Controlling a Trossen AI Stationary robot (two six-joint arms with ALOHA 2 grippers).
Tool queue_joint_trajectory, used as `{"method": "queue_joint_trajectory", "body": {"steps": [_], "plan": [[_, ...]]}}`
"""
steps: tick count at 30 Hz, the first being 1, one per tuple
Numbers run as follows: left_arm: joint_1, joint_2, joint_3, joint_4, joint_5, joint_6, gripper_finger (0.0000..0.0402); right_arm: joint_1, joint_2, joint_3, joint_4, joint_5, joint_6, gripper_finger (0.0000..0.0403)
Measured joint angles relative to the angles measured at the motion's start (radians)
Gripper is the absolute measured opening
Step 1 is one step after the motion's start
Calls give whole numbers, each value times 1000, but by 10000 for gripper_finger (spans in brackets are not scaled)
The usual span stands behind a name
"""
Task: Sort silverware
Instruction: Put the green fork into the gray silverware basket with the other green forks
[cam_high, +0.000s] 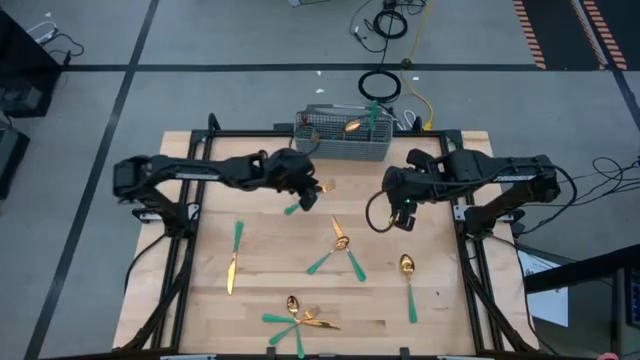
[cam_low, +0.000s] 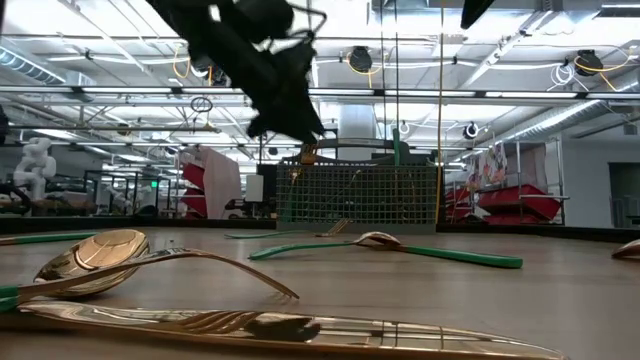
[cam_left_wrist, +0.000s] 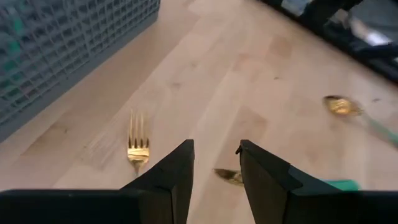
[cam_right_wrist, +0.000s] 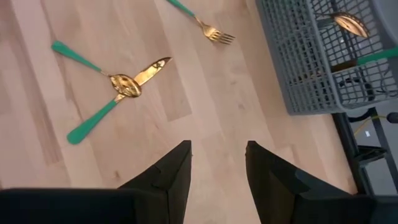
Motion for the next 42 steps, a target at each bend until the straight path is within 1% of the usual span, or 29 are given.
{"method": "queue_joint_trajectory", "body": {"steps": [4,7,10,13,19,23,27,31,34,37,42], "plan": [[35,114,0,59,-6,60,134,40,0,0,-2,0,28,142],[59,193,0,105,-6,63,134,72,0,0,-2,-2,40,142],[77,241,0,143,-14,63,134,98,0,0,-2,-2,61,142],[91,268,0,170,-28,64,134,123,0,0,-2,-2,83,142],[111,273,2,219,-31,88,134,162,0,1,-2,-1,98,142],[126,275,2,239,14,99,134,172,0,1,-2,4,97,142],[127,308,3,271,37,90,134,172,0,1,-2,23,87,142],[117,369,48,269,66,90,134,172,0,1,-6,24,85,142],[111,418,89,265,29,94,134,174,0,1,-8,19,87,142],[114,461,127,253,24,104,134,189,0,1,-10,17,93,142],[116,501,151,210,18,122,133,218,0,1,-28,17,129,142]]}}
